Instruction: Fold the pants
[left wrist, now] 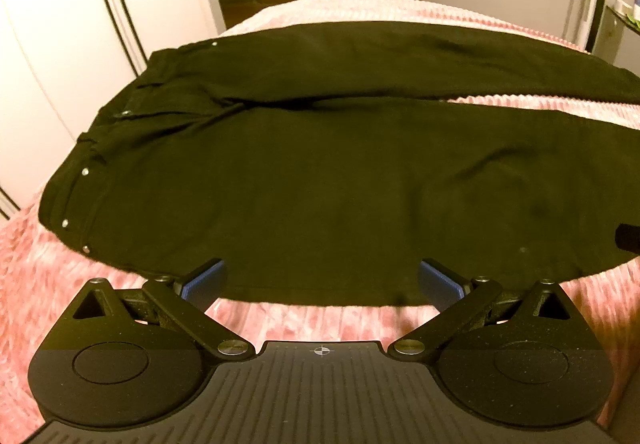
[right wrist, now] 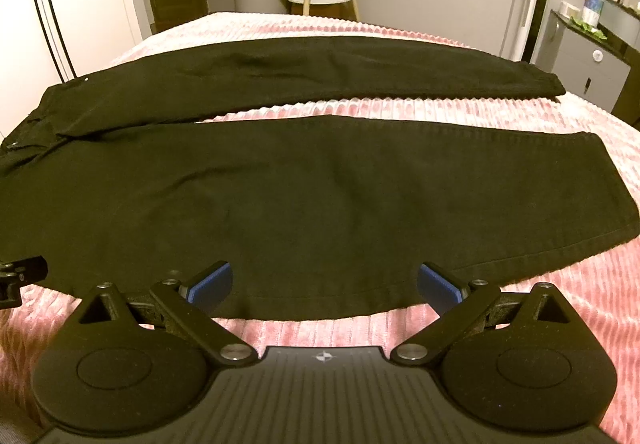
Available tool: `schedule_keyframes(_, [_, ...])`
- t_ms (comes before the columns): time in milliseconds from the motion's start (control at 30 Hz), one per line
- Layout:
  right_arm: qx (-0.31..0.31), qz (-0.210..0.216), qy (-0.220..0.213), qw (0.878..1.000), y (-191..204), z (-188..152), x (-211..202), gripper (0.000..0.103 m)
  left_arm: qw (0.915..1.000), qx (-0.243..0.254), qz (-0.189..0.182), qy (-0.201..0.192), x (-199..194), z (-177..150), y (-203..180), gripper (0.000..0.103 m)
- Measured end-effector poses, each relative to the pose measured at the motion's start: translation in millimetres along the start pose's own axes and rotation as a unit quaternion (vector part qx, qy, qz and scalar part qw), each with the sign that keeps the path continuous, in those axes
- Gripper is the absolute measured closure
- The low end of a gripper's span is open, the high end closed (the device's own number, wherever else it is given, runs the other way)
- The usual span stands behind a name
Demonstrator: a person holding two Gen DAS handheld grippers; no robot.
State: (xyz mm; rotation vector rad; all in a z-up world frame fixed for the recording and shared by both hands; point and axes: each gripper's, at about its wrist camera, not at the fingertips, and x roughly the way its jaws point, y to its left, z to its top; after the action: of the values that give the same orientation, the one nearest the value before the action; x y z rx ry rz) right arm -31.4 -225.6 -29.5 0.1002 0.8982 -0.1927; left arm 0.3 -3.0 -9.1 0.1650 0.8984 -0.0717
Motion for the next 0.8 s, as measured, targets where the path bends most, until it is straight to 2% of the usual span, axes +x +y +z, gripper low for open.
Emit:
schedule_keyframes(267, [-0.001, 0.002, 0.014, 1.000, -0.7, 2.5, 7.3, 0.004, 1.0000, 0.002, 0.000, 0.009, 2.1, 3.0, -2.3, 0.000])
schedule_keyframes(467, [0.034, 0.004, 0.058, 0.998, -15.2, 17.5, 30.2, 0.004, 0.9999, 0.007, 0.000, 0.013, 4.1, 13.8, -7.7, 0.000])
schedule_keyframes(600, [0.075, -0.027, 0.085, 0.993, -35.3, 35.2, 61.1, 0.004, 0.9996, -0.024, -0.014, -0.001, 6.8, 43.0, -9.4, 0.000])
schedule_keyframes(700, [0.098, -0.040, 0.129, 0.986, -46.1, 40.8, 90.7, 0.004, 0.9986, -0.040, 0.009, -0.034, 16.7, 78.5, -15.3, 0.000])
schedule_keyframes(800, [0.095, -0.052, 0.138, 0.984, -44.6, 44.2, 101.1, 0.004, 0.9960, -0.066, 0.020, -0.057, 37.0, 110.5, -16.8, 0.000])
